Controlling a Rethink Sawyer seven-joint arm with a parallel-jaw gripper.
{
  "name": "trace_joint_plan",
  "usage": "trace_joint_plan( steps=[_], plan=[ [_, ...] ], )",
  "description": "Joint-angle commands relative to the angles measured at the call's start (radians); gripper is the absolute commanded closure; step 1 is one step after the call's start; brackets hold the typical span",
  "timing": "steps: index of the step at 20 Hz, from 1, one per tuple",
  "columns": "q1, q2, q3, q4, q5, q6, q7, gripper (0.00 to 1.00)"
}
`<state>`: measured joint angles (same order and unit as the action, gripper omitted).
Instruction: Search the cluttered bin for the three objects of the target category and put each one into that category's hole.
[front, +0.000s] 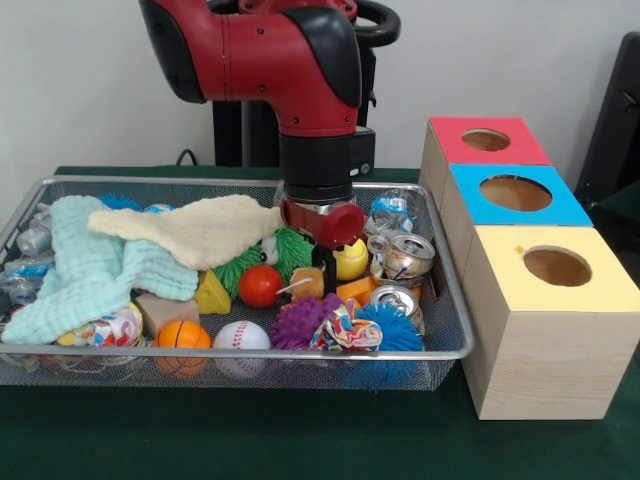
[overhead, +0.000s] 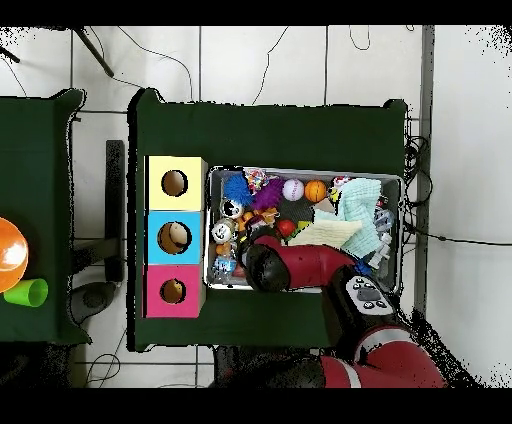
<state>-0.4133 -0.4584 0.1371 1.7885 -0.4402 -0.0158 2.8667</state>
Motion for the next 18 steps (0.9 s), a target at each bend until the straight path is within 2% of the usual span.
trace_joint_plan(
  steps=[1, 6, 16, 18],
  plan=[
    [-0.039, -0.037, 0.072, -0.009, 0.054, 0.086, 0.015, 1.00],
    [-0.067, -0.082, 0.110, 0.017, 0.068, 0.172, -0.020, 1.00],
    [-0.034, -0.107, 0.086, 0.060, 0.077, 0.147, 0.023, 1.00],
    [-0.008, -0.116, 0.068, 0.071, 0.084, 0.143, 0.038, 1.00]
  ],
)
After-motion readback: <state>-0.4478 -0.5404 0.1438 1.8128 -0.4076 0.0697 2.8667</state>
